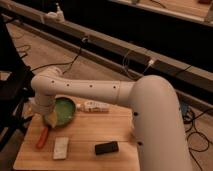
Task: Place the pepper in the ceramic cup
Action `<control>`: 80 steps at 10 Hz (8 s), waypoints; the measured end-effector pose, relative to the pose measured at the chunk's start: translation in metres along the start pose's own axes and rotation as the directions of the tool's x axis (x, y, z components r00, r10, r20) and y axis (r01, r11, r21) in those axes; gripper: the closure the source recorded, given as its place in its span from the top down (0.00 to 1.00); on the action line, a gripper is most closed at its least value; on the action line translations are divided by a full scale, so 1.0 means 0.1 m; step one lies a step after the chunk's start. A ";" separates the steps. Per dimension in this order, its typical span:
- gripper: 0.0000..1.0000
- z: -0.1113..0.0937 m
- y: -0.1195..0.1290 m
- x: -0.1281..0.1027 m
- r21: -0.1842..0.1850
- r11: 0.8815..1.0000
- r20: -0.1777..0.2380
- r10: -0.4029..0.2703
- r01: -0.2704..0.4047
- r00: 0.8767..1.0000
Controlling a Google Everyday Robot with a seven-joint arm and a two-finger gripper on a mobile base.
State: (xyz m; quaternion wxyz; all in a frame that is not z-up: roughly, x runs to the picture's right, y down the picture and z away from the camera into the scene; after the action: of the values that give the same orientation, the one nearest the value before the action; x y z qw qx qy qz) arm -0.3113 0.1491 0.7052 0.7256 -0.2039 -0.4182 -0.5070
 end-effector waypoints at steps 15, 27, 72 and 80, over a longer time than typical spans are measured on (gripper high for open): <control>0.64 1.46 0.22 0.19 -0.094 0.996 0.184 0.024 -0.007 0.983; 0.00 0.85 -0.17 0.30 0.010 1.000 0.057 -0.023 0.022 0.998; 0.00 -2.06 2.77 1.04 0.452 0.481 -0.099 0.864 -0.751 0.493; 0.00 -2.31 3.67 0.72 0.562 0.223 0.002 0.963 -0.797 0.271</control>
State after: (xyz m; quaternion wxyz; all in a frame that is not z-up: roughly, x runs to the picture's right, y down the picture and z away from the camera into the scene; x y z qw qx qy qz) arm 0.1235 0.0901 0.6798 0.9672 -0.1369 -0.1917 0.0947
